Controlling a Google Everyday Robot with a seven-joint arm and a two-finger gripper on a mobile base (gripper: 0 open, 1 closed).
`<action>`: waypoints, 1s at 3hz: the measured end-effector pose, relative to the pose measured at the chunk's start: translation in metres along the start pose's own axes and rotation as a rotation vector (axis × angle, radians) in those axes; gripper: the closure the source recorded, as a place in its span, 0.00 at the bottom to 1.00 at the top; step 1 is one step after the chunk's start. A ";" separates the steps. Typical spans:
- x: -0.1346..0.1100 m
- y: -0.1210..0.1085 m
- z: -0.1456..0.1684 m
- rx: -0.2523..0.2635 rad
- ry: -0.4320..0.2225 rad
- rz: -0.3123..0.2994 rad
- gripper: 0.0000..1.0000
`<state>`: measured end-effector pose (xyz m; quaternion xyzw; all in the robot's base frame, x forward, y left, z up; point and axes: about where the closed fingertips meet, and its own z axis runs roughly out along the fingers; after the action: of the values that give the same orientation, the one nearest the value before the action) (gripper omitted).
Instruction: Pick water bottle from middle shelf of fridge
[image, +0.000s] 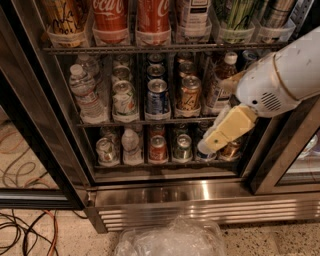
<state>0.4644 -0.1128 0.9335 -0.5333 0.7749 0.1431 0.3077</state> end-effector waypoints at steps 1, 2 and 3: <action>-0.035 0.017 0.021 -0.066 -0.164 -0.020 0.00; -0.035 0.017 0.021 -0.066 -0.164 -0.020 0.00; -0.045 0.025 0.031 -0.077 -0.213 -0.028 0.00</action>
Offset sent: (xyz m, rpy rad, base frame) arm 0.0019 0.0322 -0.0016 0.1234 -0.0162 0.0522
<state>0.4628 -0.0530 0.9353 -0.5374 0.7242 0.2241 0.3696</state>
